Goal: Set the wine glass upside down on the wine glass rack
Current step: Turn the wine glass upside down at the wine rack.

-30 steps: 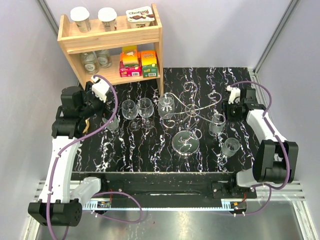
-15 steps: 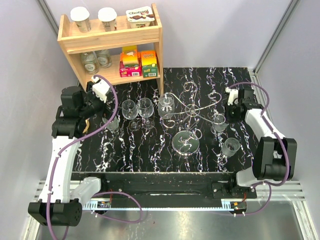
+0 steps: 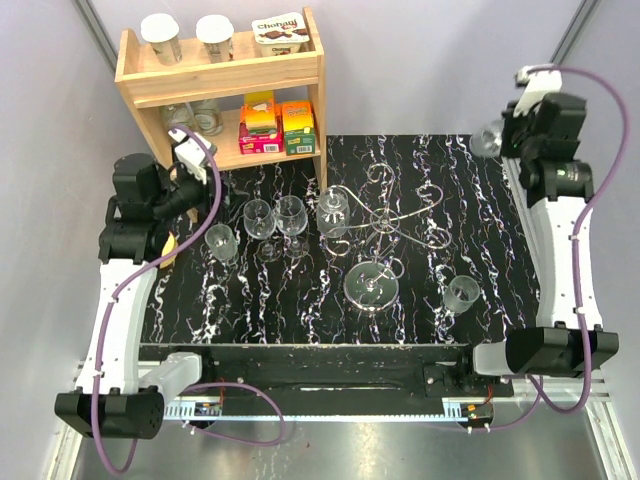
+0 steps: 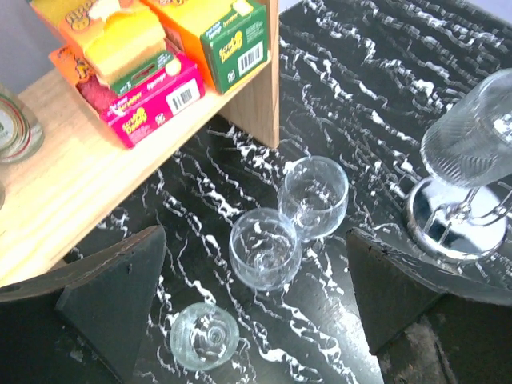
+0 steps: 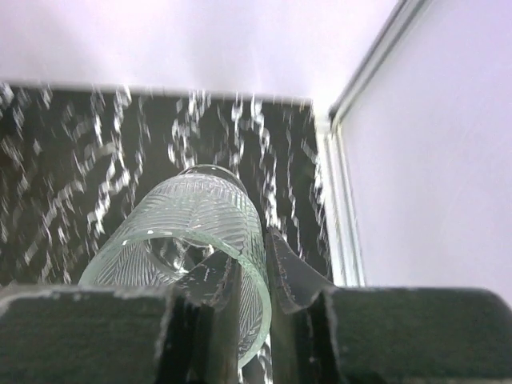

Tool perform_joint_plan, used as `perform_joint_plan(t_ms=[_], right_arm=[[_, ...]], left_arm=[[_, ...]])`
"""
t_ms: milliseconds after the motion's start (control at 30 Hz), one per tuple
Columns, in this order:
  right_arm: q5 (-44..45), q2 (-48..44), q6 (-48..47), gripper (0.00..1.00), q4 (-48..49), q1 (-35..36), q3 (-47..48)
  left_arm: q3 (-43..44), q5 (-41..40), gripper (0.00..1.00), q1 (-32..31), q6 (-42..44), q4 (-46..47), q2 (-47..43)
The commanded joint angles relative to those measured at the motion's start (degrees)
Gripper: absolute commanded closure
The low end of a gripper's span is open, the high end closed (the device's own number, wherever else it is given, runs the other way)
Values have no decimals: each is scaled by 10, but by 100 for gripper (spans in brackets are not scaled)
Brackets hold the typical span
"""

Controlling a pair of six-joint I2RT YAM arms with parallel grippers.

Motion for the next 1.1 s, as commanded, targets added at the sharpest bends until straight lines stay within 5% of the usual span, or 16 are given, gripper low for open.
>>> perform_joint_plan(t_ms=[0,267,467,667,1067], right_arm=[[-26,20,44,98,30,0,146],[-359,61,218,98,27,13,266],[-576,23,477,98,370,28,125],[-629,67,844,98,799,32,77],[-613,79,971,97,933,95,47]], left_arm=[[45,49,1,2,-63,63,16],[80,141,1,-30,-199,196,61],[141,179,1,-111,-301,278,120],[195,168,1,-191,-339,339,166],[254,173,1,-266,-378,383,234]])
